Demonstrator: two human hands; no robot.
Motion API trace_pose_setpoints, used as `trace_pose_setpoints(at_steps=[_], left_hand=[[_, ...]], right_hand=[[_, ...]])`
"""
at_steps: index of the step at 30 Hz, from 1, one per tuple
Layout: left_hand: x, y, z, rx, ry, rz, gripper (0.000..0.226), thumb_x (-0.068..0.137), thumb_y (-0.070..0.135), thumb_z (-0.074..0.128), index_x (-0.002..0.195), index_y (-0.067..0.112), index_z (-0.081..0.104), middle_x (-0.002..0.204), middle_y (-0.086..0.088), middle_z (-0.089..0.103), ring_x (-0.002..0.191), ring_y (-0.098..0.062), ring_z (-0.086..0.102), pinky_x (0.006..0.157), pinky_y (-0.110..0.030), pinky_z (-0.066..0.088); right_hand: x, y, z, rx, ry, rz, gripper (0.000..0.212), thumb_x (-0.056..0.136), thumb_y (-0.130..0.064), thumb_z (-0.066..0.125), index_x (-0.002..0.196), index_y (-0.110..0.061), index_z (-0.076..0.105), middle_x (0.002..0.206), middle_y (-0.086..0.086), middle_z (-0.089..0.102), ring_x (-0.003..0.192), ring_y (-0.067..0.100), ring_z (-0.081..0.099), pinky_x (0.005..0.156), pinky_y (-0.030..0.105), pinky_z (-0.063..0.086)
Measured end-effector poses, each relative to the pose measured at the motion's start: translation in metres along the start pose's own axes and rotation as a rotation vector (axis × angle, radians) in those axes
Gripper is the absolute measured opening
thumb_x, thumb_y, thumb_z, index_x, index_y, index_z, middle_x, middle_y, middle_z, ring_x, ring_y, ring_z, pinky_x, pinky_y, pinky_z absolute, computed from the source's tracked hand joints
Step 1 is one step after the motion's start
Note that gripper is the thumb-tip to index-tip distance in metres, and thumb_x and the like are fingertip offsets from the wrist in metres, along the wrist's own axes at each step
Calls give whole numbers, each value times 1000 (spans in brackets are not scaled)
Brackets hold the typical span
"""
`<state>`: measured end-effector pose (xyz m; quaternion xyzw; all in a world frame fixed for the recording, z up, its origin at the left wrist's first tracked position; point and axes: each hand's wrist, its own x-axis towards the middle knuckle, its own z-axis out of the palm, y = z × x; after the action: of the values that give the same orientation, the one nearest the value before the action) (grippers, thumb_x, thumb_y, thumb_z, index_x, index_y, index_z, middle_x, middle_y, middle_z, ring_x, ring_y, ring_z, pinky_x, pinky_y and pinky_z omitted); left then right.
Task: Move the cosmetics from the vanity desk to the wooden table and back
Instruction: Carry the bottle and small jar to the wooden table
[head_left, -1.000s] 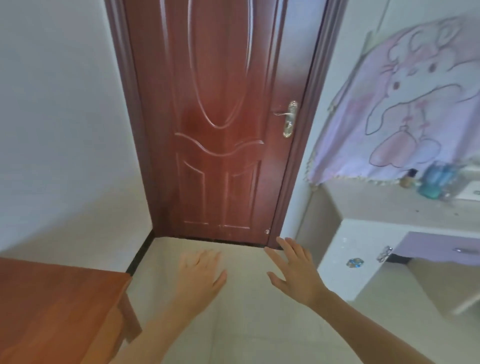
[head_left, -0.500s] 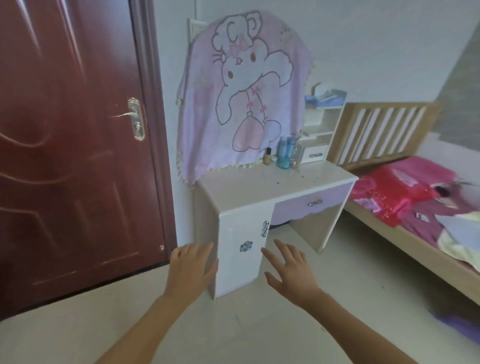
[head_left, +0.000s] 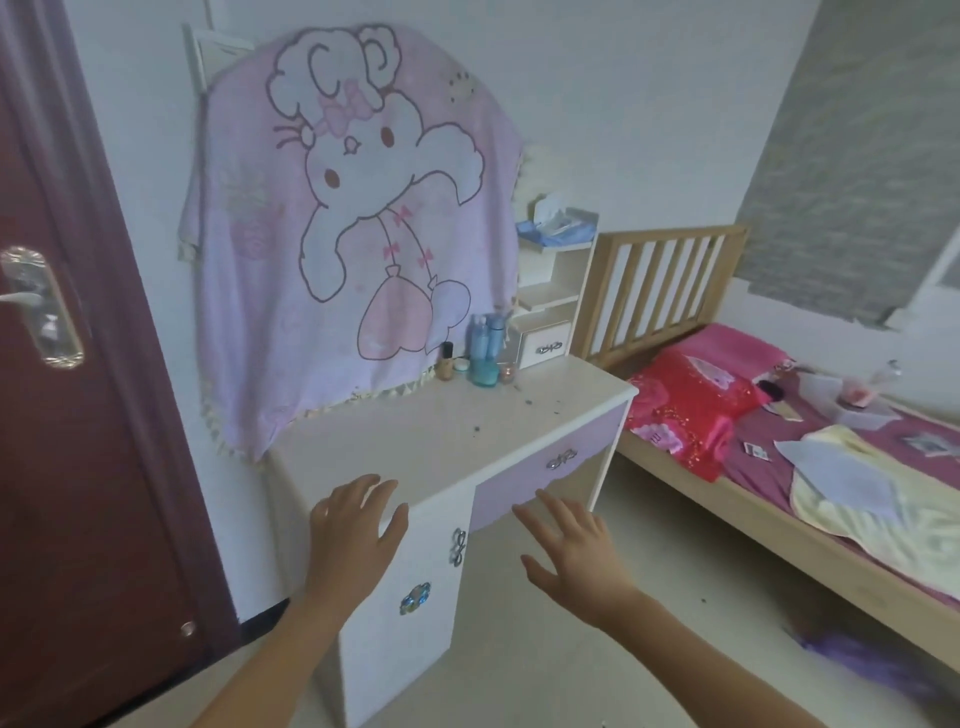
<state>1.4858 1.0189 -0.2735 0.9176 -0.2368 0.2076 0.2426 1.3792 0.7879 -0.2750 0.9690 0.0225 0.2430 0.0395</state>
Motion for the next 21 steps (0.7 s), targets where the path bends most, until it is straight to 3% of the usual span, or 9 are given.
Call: trace_pose_setpoints(at_steps=[8,13,15,21], left_hand=[[69,22,86,-123,-159,-83,48,80,40,34,91,7,69,94,-12,70,80,-36,65,69,-48,50],[119,49,131,-96,-163,-51,49,81,41,34,93,8,68,95,-11,69,82,-35,65,72,-49,48],[145,68,149,-92,-125,-49,49,81,40,35,94,8,68,96,-12,69,82,-36,65,71,-49,48],[209,125,189,-129,-24,-98,52,80,42,35,102,6,66,102,-13,67,90,-36,62,77,-47,46]], right_hand=[[-8,91,56,-49,5,135,48,70,-46,41,114,-28,47,104,5,64,93,21,44,60,32,54],[27,165,65,-55,14,197,48,70,-44,47,114,-26,47,100,7,65,84,26,65,60,33,53],[46,199,74,-20,10,216,48,72,-43,46,116,-25,47,105,9,64,86,29,65,62,35,53],[95,280,101,46,41,105,58,61,-36,68,114,-24,50,107,11,64,91,28,62,63,37,54]])
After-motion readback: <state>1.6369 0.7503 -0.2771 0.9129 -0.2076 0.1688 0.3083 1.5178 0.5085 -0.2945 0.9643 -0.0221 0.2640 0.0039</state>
